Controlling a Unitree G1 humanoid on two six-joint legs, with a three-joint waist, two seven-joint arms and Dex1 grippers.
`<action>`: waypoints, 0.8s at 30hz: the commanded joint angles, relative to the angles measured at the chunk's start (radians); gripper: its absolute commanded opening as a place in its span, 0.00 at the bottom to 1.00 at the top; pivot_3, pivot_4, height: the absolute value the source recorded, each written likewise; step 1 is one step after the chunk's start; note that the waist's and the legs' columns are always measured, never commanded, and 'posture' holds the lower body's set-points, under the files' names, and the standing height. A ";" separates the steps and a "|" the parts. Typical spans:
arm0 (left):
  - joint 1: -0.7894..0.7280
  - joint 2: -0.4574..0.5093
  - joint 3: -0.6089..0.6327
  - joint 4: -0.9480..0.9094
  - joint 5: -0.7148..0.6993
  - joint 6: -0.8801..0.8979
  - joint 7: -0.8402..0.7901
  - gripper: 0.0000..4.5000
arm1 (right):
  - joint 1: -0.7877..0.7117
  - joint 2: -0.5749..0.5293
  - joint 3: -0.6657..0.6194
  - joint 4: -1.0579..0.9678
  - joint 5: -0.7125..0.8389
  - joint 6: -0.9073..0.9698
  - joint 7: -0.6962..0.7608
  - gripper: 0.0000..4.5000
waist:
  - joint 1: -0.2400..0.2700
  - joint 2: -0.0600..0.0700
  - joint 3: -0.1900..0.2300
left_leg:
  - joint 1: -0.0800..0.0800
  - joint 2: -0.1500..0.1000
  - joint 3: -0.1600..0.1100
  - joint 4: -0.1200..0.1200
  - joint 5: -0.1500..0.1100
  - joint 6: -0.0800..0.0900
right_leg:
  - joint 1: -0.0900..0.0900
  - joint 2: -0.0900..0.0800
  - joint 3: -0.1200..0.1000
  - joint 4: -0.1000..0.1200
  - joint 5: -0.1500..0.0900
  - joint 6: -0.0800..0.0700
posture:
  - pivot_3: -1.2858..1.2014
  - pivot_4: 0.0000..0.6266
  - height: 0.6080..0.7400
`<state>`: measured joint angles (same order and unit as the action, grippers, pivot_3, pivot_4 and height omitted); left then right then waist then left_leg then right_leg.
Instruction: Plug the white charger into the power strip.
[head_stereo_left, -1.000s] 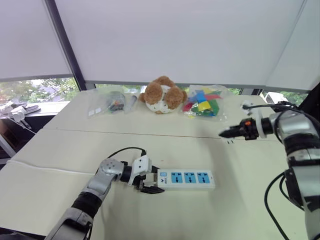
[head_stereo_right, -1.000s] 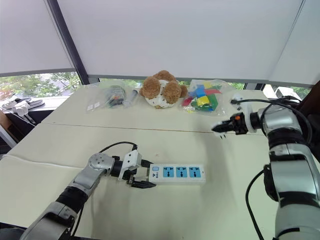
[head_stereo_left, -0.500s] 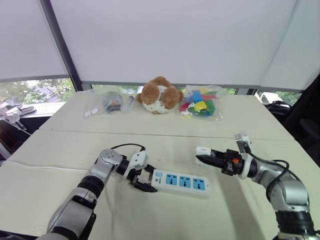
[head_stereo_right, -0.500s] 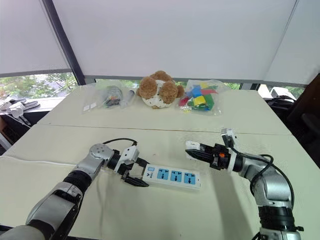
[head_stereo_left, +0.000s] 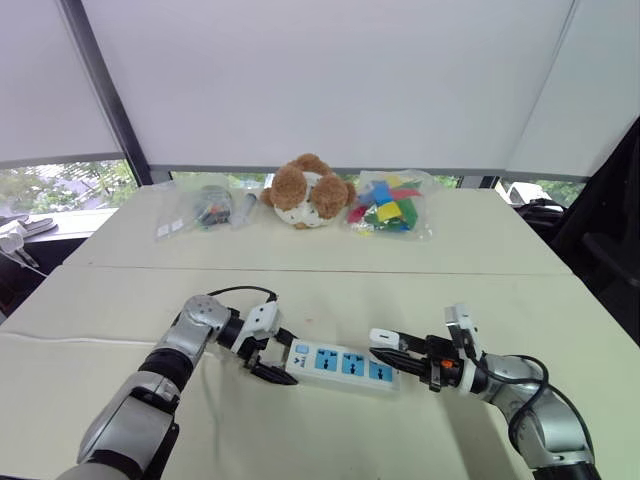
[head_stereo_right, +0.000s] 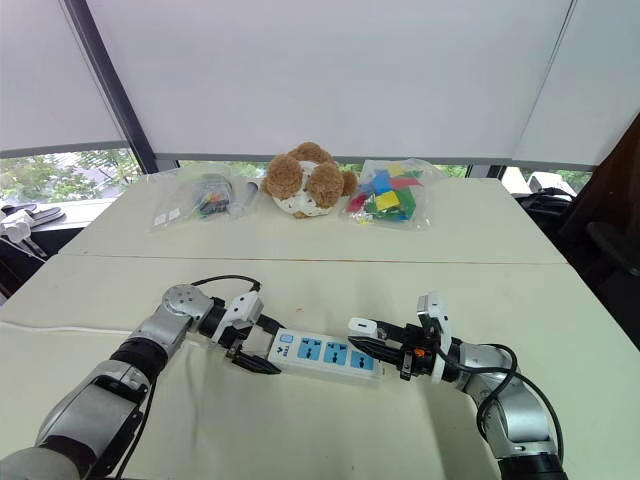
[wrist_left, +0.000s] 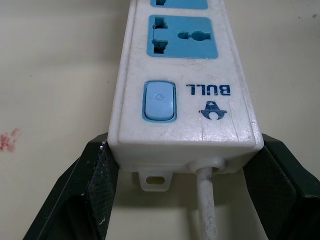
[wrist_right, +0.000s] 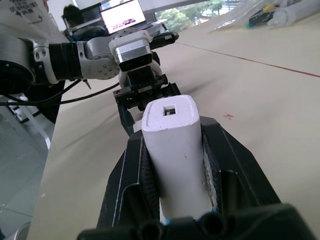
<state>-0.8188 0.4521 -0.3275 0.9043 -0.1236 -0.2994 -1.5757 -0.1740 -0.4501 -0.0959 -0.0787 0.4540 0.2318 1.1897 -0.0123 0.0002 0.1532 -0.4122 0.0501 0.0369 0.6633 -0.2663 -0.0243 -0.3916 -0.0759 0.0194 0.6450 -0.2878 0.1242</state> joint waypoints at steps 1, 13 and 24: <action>0.014 0.027 0.010 0.033 0.035 0.002 -0.036 0.66 | -0.026 0.023 0.024 0.029 0.006 -0.063 -0.005 0.17 | 0.001 0.000 0.000 | 0.000 0.000 0.000 0.000 0.000 0.000 | 0.000 0.000 0.000 0.000 0.000 0.000 | 0.52 0.24 0.99; 0.014 0.017 0.026 0.054 0.053 -0.013 -0.030 0.66 | -0.041 0.019 0.075 0.196 -0.032 -0.192 0.027 0.17 | -0.001 -0.001 0.000 | 0.002 0.000 0.000 -0.001 0.000 0.000 | 0.001 0.000 0.000 0.001 -0.001 0.000 | 0.52 0.24 0.99; 0.022 0.025 0.043 0.043 0.062 -0.017 -0.036 0.66 | -0.054 0.006 0.096 0.348 -0.062 -0.314 0.078 0.17 | -0.001 -0.003 -0.001 | 0.003 0.000 0.000 -0.001 0.000 0.000 | 0.002 0.001 0.001 0.001 -0.001 0.000 | 0.52 0.24 0.99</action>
<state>-0.8164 0.4442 -0.2856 0.9371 -0.0982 -0.3201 -1.6007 -0.2469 -0.4290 -0.0084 0.2259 0.4274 -0.0650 1.2580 -0.0130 -0.0024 0.1522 -0.4086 0.0505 0.0372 0.6628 -0.2664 -0.0243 -0.3889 -0.0753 0.0201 0.6461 -0.2886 0.1245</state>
